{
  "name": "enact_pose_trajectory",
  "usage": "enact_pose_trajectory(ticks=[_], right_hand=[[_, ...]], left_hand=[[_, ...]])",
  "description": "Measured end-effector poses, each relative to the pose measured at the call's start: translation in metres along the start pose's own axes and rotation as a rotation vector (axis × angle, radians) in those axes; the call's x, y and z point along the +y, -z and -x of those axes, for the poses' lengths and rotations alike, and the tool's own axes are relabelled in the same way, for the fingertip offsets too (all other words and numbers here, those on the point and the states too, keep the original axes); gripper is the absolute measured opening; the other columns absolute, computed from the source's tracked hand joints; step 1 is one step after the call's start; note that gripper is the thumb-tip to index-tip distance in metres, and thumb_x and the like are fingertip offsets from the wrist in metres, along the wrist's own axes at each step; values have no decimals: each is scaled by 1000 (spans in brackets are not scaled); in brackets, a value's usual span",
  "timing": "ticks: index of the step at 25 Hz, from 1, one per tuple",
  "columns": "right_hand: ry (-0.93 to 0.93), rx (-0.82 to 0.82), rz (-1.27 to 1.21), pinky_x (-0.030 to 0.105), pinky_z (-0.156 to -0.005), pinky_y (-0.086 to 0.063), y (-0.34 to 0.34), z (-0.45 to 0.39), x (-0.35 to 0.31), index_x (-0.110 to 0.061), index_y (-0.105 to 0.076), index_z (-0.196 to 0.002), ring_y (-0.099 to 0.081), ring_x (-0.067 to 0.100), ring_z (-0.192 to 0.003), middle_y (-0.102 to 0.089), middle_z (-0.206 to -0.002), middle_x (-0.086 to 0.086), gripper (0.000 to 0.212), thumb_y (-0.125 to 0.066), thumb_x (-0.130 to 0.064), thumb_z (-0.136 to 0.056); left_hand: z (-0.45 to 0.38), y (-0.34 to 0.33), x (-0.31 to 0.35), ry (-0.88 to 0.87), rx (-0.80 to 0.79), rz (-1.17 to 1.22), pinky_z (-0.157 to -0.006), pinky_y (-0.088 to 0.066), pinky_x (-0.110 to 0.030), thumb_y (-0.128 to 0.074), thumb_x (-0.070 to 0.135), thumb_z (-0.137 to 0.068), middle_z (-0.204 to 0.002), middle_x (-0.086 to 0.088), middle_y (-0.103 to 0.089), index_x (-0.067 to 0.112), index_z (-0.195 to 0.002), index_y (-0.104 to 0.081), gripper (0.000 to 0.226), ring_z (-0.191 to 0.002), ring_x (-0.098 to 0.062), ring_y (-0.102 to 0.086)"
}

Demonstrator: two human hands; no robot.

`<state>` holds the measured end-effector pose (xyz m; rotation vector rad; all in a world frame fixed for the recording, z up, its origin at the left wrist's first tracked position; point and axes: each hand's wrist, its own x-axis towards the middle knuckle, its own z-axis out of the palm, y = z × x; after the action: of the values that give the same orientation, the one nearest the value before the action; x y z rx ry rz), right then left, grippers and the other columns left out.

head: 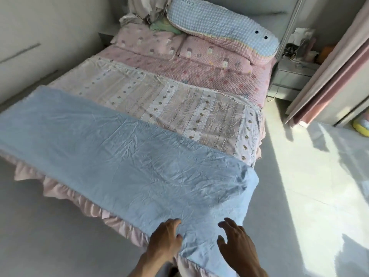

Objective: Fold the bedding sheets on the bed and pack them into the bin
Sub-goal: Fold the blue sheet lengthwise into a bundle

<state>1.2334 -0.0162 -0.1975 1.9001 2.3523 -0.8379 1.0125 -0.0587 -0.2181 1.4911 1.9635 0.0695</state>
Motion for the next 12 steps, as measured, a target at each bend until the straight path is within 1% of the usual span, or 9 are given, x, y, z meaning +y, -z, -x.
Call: enact_pose_trajectory(ticks=[2,4,6,7,8,9,10,11,12], right_hand=[[87,1,2,25,-95,-41,7,-26,8,-35,-47,-136,-44,12,-131,-33,-153,-19,41,-50,-35,-95],[97,-101,44,22,-83,-41,10,-45,24,-37,-48,-132,-49,11,-124,-37,-145,-22,40,-53,-37,-92],[177,-201,79,18,-66,-44,0,-56,49,-41,-50,-117,-65,9,-98,-47,-126,-23,39,-56,-41,-79],[199,-308,53,16,-55,-45,-12,-64,70,-42,-48,-109,-70,10,-78,-56,-116,-20,41,-54,-46,-68],[196,-307,79,16,-50,-46,-21,-86,85,-41,-44,-106,-70,12,-67,-65,-110,-12,48,-50,-51,-60],[198,-363,88,19,-54,-48,-21,-97,91,-44,-40,-110,-71,15,-71,-67,-114,-4,54,-48,-54,-58],[218,-428,191,24,-64,-49,-12,-102,90,-49,-36,-116,-70,19,-88,-62,-126,-3,57,-47,-55,-60],[270,-460,232,26,-74,-48,-2,-112,81,-55,-35,-122,-64,20,-106,-51,-140,-5,57,-46,-54,-67],[307,-483,243,27,-85,-46,7,-127,66,-52,-32,-136,-56,19,-120,-38,-151,-8,61,-45,-51,-76]], left_hand=[[-14,-9,-2,86,43,99,-105,-37,-26,-48,26,-91,-145,7,-48,26,-144,-43,53,-131,-13,-46],[-26,-23,0,143,10,145,-105,-38,-26,-47,26,-91,-144,5,-49,25,-144,-42,53,-131,-13,-47],[-33,-41,7,193,-5,222,-105,-38,-25,-48,28,-91,-144,4,-49,26,-142,-43,51,-131,-14,-46],[-35,-45,14,225,-15,271,-104,-38,-24,-48,30,-91,-143,4,-51,27,-141,-45,50,-130,-13,-47],[-42,-46,19,253,-10,275,-103,-38,-24,-48,30,-91,-142,4,-52,28,-139,-46,48,-129,-13,-48],[-47,-48,22,277,5,293,-102,-39,-25,-48,30,-91,-141,4,-53,28,-138,-47,47,-128,-14,-50],[-51,-46,26,321,-3,302,-102,-41,-26,-48,30,-92,-140,4,-53,28,-138,-46,46,-127,-14,-50],[-54,-43,31,368,3,342,-102,-42,-27,-48,31,-93,-141,4,-52,28,-139,-45,46,-126,-15,-51],[-59,-43,35,414,49,363,-102,-42,-28,-48,31,-94,-141,5,-53,29,-140,-44,46,-125,-15,-53]])
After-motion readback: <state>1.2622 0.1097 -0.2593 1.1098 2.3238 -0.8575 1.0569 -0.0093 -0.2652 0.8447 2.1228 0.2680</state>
